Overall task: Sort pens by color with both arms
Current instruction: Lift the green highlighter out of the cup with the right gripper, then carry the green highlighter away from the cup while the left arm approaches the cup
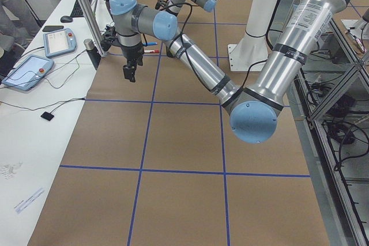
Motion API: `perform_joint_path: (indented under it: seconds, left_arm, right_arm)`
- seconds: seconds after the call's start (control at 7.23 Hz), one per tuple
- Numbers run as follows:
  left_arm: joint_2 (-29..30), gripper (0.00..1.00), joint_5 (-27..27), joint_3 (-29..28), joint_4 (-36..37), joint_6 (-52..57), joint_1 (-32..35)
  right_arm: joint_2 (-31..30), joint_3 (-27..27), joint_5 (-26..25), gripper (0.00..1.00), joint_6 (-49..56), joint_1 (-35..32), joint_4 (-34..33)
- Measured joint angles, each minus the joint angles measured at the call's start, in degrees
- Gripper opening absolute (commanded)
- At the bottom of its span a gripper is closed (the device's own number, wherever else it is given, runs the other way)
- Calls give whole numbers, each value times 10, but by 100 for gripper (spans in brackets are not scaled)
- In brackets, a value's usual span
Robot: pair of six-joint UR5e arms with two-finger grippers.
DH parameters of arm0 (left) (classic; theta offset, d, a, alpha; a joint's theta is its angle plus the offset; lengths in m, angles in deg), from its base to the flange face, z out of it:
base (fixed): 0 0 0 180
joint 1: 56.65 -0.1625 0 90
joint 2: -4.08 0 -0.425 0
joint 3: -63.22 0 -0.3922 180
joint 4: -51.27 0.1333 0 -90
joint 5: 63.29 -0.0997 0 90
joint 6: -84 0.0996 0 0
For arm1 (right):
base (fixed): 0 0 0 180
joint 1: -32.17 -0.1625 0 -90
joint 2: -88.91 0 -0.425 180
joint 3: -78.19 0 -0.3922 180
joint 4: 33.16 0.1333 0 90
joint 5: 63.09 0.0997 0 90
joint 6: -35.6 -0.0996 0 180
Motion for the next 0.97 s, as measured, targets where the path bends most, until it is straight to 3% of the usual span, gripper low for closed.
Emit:
perform_joint_path:
  seconds: [0.41,0.69,0.97]
  left_arm:
    - [41,99,6,16,-33,-139,-57]
    - [51,99,-1,16,-127,-303,-123]
    - [56,99,-48,16,-237,-457,-204]
  right_arm:
    - [8,-53,39,15,4,-56,-44]
    - [15,-42,-53,16,5,-76,8]
    - [23,23,-152,16,-1,-72,124]
